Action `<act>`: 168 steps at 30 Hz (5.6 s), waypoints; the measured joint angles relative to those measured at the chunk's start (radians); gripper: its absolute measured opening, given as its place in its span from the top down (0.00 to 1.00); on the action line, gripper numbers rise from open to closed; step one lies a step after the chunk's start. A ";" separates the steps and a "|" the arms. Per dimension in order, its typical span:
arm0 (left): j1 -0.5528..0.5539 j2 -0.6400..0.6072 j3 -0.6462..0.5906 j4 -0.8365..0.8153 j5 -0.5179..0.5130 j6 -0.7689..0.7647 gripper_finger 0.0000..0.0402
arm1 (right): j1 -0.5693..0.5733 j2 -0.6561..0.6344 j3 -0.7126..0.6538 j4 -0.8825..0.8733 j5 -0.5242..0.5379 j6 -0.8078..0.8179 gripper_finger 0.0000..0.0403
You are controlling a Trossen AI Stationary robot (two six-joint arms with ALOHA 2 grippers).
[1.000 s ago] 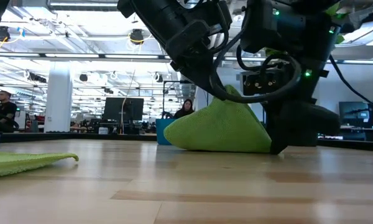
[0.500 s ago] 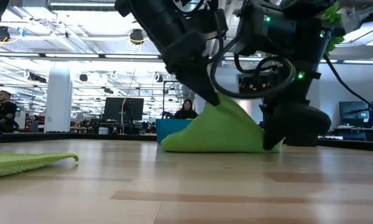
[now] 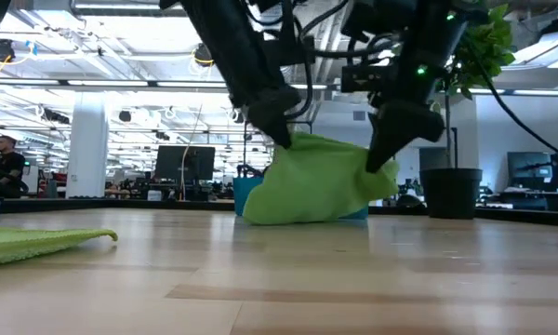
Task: Fold microfiber towels
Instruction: Put the folded green microfiber cloth into the blue bin, then fold the light green microfiber cloth
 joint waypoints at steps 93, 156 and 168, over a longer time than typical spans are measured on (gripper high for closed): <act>0.627 -0.018 -0.002 0.177 0.139 0.114 0.57 | -0.600 0.068 0.122 0.462 0.050 -0.533 0.44; -0.523 -0.407 -0.669 0.104 0.689 -0.550 0.55 | 0.329 -0.278 0.183 0.100 -0.190 -0.077 0.41; -0.356 -0.407 -0.707 0.173 0.680 -0.433 0.55 | 0.324 -0.278 0.183 0.097 -0.190 -0.085 0.41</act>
